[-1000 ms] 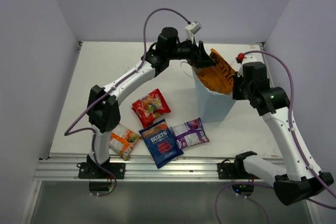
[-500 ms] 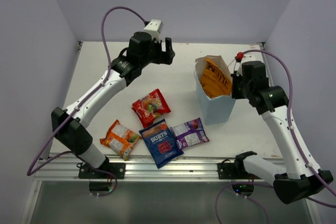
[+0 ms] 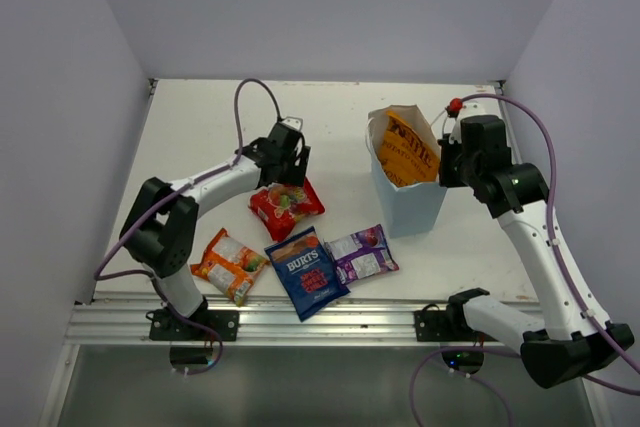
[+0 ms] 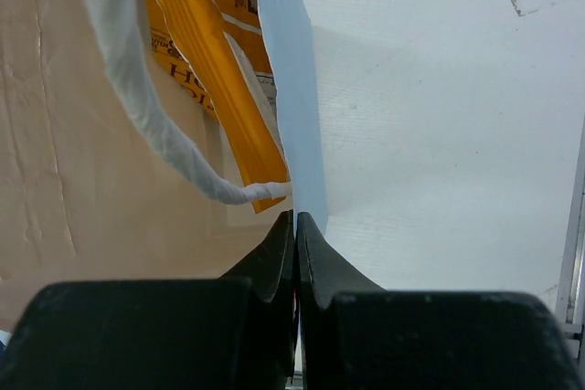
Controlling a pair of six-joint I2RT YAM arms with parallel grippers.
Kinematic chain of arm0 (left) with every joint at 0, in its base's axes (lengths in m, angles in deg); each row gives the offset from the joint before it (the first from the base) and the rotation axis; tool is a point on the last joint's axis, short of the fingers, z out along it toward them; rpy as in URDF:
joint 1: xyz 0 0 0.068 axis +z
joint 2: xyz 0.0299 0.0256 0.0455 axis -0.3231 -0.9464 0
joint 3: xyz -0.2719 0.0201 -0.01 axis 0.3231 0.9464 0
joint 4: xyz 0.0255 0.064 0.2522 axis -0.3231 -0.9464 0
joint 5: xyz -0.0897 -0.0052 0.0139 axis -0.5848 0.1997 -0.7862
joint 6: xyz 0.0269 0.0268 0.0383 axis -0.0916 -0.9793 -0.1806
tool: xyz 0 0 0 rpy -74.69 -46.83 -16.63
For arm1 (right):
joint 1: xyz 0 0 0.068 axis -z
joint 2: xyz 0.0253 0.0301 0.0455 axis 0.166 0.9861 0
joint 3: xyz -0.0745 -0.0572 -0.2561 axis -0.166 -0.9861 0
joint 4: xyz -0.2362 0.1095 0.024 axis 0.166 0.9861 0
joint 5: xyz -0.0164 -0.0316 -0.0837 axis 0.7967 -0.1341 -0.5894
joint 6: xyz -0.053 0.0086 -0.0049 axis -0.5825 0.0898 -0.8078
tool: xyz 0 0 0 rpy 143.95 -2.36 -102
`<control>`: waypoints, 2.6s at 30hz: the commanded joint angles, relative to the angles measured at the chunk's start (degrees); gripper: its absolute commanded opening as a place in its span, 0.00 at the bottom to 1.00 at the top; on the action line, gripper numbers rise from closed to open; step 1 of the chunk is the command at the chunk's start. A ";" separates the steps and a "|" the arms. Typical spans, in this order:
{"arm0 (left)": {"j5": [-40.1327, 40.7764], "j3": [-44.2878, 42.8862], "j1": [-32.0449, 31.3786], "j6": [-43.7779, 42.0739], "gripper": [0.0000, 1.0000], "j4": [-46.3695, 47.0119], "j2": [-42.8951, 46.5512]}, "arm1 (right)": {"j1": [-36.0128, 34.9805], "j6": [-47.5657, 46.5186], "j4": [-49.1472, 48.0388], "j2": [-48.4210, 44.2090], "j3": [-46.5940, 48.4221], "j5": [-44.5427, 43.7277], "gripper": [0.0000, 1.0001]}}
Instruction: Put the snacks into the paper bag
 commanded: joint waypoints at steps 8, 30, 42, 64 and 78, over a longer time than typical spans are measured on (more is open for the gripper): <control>0.84 0.93 0.02 -0.92 0.00 -0.32 -1.70 | -0.03 -0.21 -2.68 -0.81 0.39 1.50 0.00; -19.19 -34.01 -2.09 3.12 0.00 2.12 9.47 | -0.03 0.23 -2.86 -0.37 -0.22 0.89 0.00; -30.17 -63.51 -8.24 11.01 0.00 18.89 -4.77 | -0.03 -0.03 -2.24 -1.42 -0.40 0.89 0.00; -47.15 -27.99 -11.06 15.43 0.00 28.95 1.46 | -0.03 0.06 -2.07 -2.30 -1.19 0.45 0.00; -38.03 -45.91 -11.06 7.70 0.77 17.61 -2.84 | -0.03 0.06 -2.51 -1.42 -1.01 1.15 0.00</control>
